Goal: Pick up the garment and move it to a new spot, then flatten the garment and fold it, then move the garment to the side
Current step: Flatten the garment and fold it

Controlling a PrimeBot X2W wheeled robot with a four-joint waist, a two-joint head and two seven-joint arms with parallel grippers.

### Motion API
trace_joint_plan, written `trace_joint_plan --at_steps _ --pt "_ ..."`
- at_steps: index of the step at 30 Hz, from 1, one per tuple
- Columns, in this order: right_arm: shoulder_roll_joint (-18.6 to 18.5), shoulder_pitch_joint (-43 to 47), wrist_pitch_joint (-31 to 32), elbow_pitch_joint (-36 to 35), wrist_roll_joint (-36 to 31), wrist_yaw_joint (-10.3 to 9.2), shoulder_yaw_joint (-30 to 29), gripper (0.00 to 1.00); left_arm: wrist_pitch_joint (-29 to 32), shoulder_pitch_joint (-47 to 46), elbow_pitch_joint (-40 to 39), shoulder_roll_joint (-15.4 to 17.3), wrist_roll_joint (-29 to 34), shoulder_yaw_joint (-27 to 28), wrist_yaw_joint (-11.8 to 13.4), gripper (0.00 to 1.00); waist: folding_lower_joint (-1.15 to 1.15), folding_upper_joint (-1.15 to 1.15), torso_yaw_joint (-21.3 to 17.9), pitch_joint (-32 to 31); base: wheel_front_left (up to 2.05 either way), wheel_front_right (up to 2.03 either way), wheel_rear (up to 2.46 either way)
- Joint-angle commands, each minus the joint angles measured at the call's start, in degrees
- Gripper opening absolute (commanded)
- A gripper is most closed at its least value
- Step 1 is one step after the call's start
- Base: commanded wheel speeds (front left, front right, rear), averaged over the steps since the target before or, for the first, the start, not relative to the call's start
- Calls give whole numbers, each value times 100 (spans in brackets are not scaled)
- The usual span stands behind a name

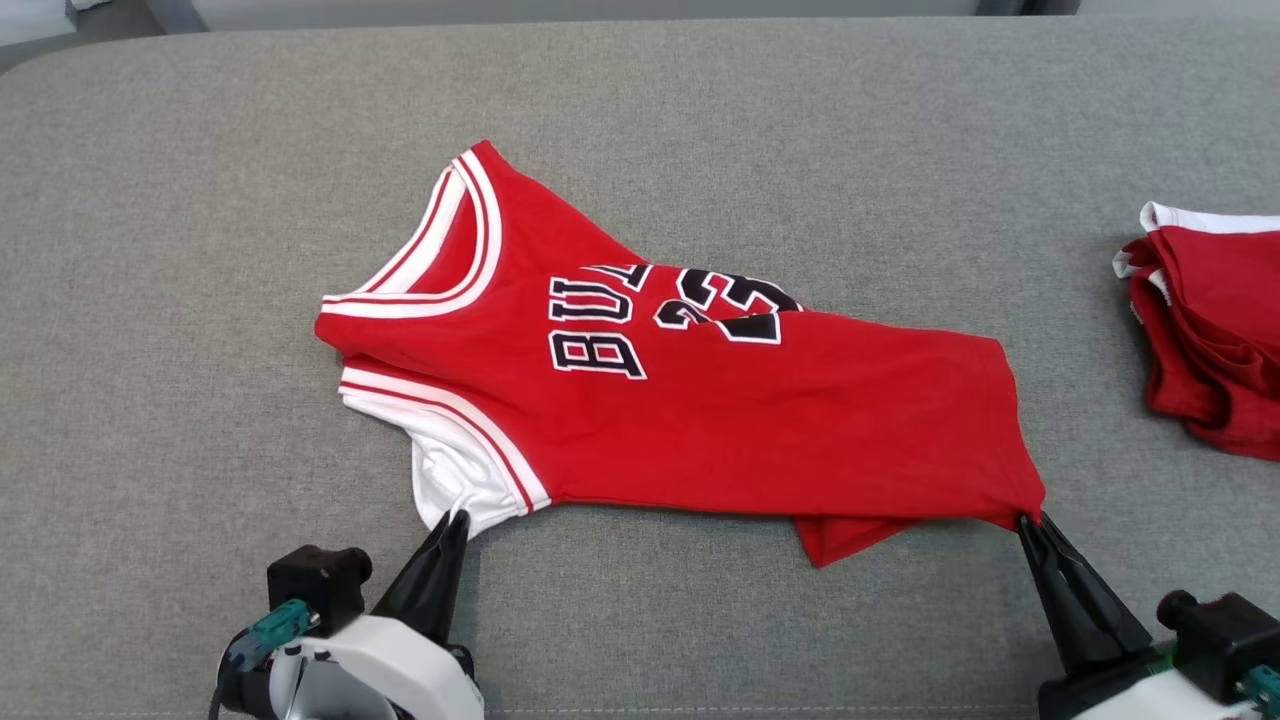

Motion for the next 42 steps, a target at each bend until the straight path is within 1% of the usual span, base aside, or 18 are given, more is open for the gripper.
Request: trace_joint_plan --at_steps 1,4,6,8,9,10,12,15,18,21,23,27,29,32,33,34,37,42 --pt "-128 123 -35 -270 -49 0 37 0 20 -15 -311 193 -30 240 94 0 0 0 33 52 0 0 0" --pt "-107 309 298 -883 414 0 -129 0 310 114 -1155 522 -105 405 229 0 0 0 77 216 0 0 0" --pt "-254 -83 637 -1126 853 0 -189 0 611 -232 -1523 716 -323 526 -21 0 0 0 95 356 0 0 0" --pt "-515 -1048 1040 -1160 1310 0 -18 0 1018 -1033 -1538 962 -466 670 -350 0 0 0 56 519 0 0 0" --pt "-669 -1707 1326 -985 1437 0 72 0 1270 -1560 -1414 956 -742 781 -573 0 0 0 7 593 0 0 0" --pt "-767 -2510 1525 -803 1559 0 227 0 1528 -2202 -1155 1077 -778 861 -733 0 0 0 -52 657 0 0 0" --pt "-843 -4163 1924 -32 1641 0 537 0 1978 -3534 -386 1104 -899 999 -947 0 0 0 -208 691 0 0 0" --pt "-582 -6529 1946 1400 1436 0 756 0 2190 -5534 925 1018 -794 1161 -1084 0 0 0 -429 734 0 0 0" --pt "-130 -8055 1561 2577 1338 0 750 0 1843 -6983 1921 794 -500 1147 -1241 0 0 0 -515 688 0 0 0" --pt "25 -8693 1392 3082 1324 0 1340 0 1266 -7773 2497 720 -169 1027 -1516 0 0 0 -567 698 0 0 0" --pt "-24 -8601 1347 3097 1543 0 1862 0 1015 -7848 2723 706 -40 869 -1667 0 0 0 -551 689 0 0 0" --pt "-556 -7620 1139 2600 2191 0 2629 0 430 -7087 2702 639 -22 705 -1747 0 0 0 -363 764 0 0 0" --pt "-901 -6888 936 2232 2490 0 2820 0 110 -6323 2526 594 -57 740 -1526 0 0 0 -231 849 0 0 0" --pt "-1239 -5656 400 1837 2770 0 2811 0 -468 -4862 2143 498 -193 907 -1028 0 0 0 -111 910 0 0 0" --pt "-1250 -5240 265 1781 2861 0 2759 0 -624 -4383 2025 492 -219 972 -851 0 0 0 -101 903 0 0 0" --pt "-1250 -5240 265 1781 2861 0 2759 0 -624 -4383 2025 492 -219 972 -851 0 0 0 -101 903 0 0 0" --pt "-1205 -4211 39 1603 3042 0 2560 0 -855 -3128 1494 366 -280 1083 -456 0 0 0 -47 876 0 0 0" --pt "-953 -3062 -68 1366 2820 0 1968 0 -938 -1704 705 366 -117 1091 143 0 0 0 -60 734 0 0 0"
